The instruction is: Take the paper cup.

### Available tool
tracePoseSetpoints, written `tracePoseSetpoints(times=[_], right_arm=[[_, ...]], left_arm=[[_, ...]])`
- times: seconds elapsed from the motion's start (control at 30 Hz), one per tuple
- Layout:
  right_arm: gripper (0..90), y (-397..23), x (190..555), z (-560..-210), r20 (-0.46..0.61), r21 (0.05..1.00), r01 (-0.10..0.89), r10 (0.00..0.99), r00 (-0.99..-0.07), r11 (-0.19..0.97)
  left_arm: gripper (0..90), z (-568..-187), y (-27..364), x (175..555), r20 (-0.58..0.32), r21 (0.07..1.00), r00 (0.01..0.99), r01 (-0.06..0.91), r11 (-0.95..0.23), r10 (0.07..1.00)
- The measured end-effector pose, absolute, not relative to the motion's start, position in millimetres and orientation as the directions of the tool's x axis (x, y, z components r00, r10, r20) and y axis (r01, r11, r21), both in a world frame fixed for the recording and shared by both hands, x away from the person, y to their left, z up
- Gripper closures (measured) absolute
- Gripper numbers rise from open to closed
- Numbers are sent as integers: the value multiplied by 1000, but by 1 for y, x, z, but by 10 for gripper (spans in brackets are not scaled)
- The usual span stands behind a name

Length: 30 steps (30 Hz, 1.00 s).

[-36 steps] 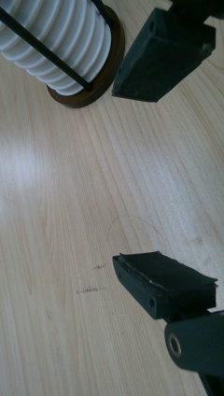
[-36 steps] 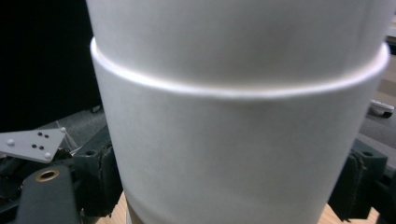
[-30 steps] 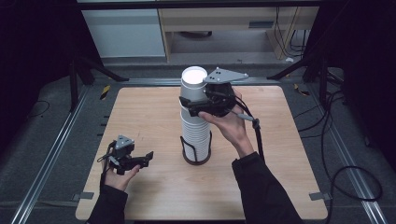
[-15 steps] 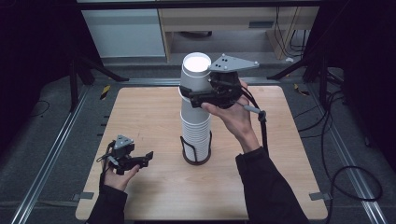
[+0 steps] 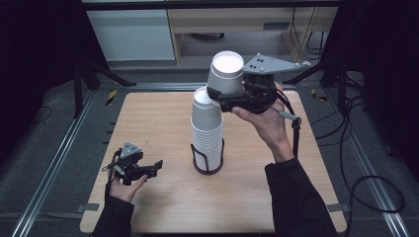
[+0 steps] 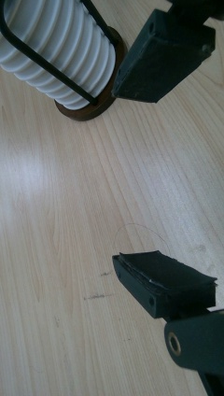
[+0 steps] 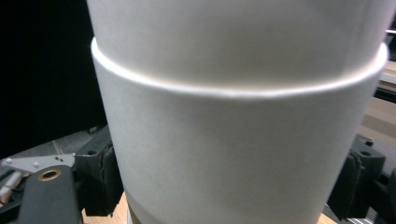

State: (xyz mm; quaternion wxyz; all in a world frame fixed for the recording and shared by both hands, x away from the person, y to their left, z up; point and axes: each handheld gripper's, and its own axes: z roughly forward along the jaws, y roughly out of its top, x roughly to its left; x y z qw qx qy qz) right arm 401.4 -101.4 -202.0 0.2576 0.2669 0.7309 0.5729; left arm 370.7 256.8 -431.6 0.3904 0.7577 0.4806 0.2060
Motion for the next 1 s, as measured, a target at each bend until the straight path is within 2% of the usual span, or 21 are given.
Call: tracePoseSetpoints(times=[0.5, 1.0], right_arm=[[165, -162, 386, -224, -77, 963, 138, 732, -677, 230], [165, -189, 381, -288, -32, 939, 229, 729, -684, 256]], left_arm=[[158, -429, 249, 368, -57, 788, 488, 557, -261, 871], [159, -428, 241, 366, -48, 783, 535, 545, -301, 844]])
